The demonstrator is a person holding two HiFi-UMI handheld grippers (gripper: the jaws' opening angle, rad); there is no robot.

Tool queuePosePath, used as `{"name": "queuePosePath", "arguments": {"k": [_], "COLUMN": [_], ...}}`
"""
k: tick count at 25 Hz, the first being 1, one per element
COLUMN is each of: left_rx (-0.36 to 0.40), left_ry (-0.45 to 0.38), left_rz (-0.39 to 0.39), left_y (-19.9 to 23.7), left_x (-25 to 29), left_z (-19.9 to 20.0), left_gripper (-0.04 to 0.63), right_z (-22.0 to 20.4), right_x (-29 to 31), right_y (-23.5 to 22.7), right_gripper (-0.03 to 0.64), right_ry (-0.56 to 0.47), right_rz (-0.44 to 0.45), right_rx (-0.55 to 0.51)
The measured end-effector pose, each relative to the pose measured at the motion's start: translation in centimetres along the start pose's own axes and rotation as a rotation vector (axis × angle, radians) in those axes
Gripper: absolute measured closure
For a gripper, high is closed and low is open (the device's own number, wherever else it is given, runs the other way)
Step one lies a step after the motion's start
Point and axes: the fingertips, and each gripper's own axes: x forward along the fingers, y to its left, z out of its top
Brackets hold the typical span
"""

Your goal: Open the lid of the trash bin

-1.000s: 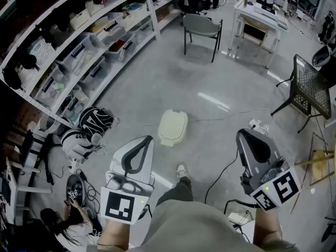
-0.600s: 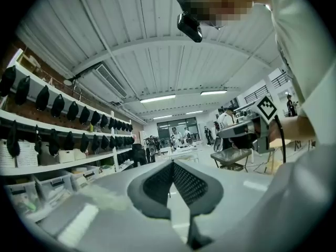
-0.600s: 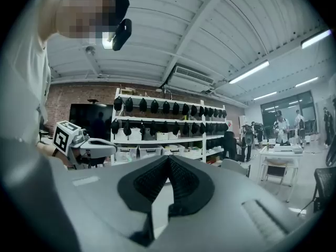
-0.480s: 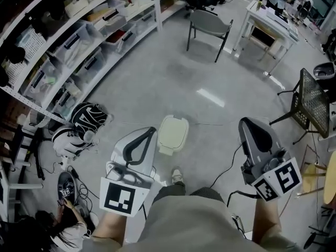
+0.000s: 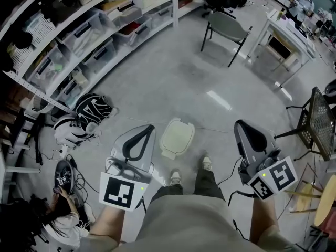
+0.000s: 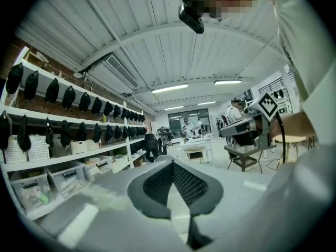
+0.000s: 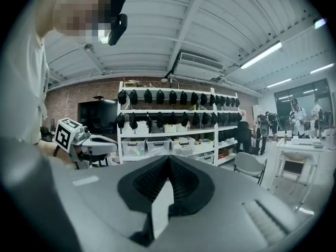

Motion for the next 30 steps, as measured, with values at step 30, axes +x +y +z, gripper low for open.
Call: {"name": "queuePosePath", "arguments": {"k": [30], "left_rx": [-0.212], "left_ry": [0.391], "left_rz": [0.413], "left_y": [5.4], "left_x": [10.7], "left_z": [-20.6], "left_gripper": [0.594], "right_z": [-28.5], "right_x": [26.6], "right_y": [-10.1], "right_gripper": [0.614], "right_ry": [0.584], "right_rz": [0.596], "right_rx": [0.095]}}
